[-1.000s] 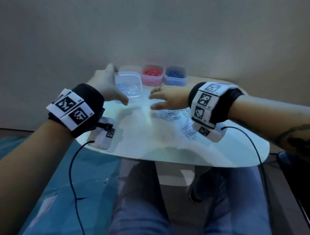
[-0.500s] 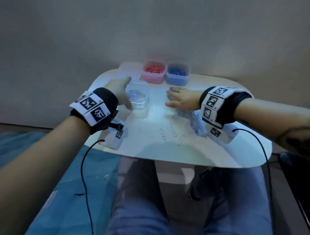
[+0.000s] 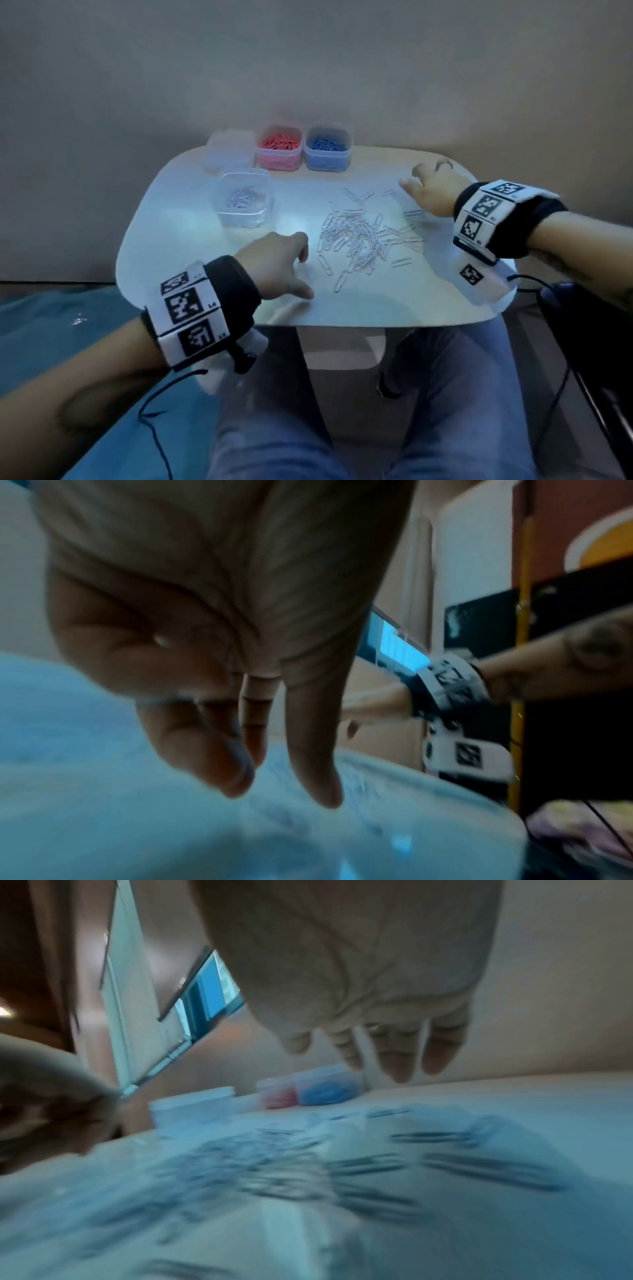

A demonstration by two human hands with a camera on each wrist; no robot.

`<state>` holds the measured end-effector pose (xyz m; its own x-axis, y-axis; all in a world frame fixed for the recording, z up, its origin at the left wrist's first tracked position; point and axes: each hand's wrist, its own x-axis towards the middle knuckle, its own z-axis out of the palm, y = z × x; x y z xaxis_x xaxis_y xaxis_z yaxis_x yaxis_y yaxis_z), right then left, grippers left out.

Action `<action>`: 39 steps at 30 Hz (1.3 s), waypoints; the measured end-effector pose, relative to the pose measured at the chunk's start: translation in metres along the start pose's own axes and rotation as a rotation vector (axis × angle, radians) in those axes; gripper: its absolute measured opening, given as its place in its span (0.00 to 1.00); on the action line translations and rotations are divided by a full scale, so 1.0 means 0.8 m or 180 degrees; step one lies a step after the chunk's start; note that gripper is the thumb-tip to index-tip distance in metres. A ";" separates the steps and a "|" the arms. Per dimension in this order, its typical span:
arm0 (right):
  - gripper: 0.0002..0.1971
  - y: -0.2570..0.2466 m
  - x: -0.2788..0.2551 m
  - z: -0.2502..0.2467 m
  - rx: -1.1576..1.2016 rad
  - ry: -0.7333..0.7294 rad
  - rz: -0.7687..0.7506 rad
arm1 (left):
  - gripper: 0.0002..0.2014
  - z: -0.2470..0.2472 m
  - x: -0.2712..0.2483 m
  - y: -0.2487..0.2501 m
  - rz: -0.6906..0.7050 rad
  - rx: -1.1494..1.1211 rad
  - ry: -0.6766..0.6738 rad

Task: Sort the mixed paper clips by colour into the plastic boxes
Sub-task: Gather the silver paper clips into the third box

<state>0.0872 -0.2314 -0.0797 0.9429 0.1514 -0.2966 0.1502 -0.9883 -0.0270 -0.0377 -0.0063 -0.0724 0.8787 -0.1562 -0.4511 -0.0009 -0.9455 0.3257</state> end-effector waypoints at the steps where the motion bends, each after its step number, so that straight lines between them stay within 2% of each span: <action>1: 0.23 0.003 0.000 0.003 0.0088 -0.0174 0.0228 | 0.23 0.006 0.004 0.001 0.0039 -0.0170 -0.0025; 4: 0.23 -0.016 -0.002 0.012 0.0966 -0.0300 0.0386 | 0.20 0.016 0.017 0.004 0.0179 -0.0281 -0.0032; 8: 0.21 -0.047 -0.009 0.026 0.1255 -0.0487 -0.0221 | 0.17 0.016 0.038 0.011 0.0239 -0.0321 0.0048; 11: 0.20 -0.051 -0.005 0.016 0.1334 -0.0042 -0.0369 | 0.16 0.011 0.056 0.016 0.0205 -0.0470 0.0150; 13: 0.25 -0.054 0.003 0.003 0.1119 0.0037 -0.0489 | 0.14 0.006 0.066 0.019 0.0143 -0.0802 0.0286; 15: 0.29 -0.065 0.008 0.000 0.0801 -0.0236 -0.0716 | 0.12 0.002 0.071 0.024 0.0147 -0.1041 0.0415; 18: 0.24 -0.086 0.004 0.009 0.0745 -0.0819 -0.1059 | 0.13 -0.005 0.070 0.023 0.0247 -0.1276 0.0572; 20: 0.25 -0.078 -0.008 0.010 0.0631 -0.0998 -0.1349 | 0.15 -0.008 0.060 0.016 0.0226 -0.1244 0.0583; 22: 0.27 -0.052 -0.020 0.010 0.0676 -0.0899 -0.1440 | 0.25 -0.007 0.045 0.010 0.0111 -0.0923 0.0384; 24: 0.27 -0.020 -0.029 0.014 0.0868 -0.0545 -0.1340 | 0.42 -0.001 0.033 0.011 0.0028 -0.0419 0.0097; 26: 0.29 -0.001 -0.033 0.020 0.0886 -0.0174 -0.0962 | 0.52 0.008 0.030 0.016 0.0032 -0.0202 0.0079; 29: 0.33 -0.007 -0.032 0.026 0.0513 -0.0294 -0.0512 | 0.46 0.012 0.040 0.027 0.0102 -0.0374 0.0154; 32: 0.35 -0.026 -0.041 0.031 0.0413 -0.0790 -0.0649 | 0.39 0.006 0.050 0.033 0.0028 -0.0484 0.0136; 34: 0.36 -0.026 -0.051 0.029 0.0598 -0.0978 -0.0816 | 0.41 0.002 0.058 0.033 -0.0050 -0.0552 0.0123; 35: 0.38 -0.022 -0.056 0.026 0.0684 -0.0892 -0.0859 | 0.43 -0.001 0.063 0.032 -0.0085 -0.0561 0.0121; 37: 0.44 -0.011 -0.063 0.024 0.0546 -0.0345 -0.0724 | 0.43 -0.006 0.070 0.032 -0.0137 -0.0524 0.0139; 39: 0.46 -0.002 -0.065 0.028 0.0304 0.0133 -0.0245 | 0.44 -0.009 0.075 0.032 -0.0182 -0.0532 0.0136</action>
<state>0.0310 -0.2381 -0.0855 0.9415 0.2257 -0.2503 0.1956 -0.9707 -0.1395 0.0186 -0.0380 -0.0850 0.8946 -0.0877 -0.4383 0.1260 -0.8913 0.4356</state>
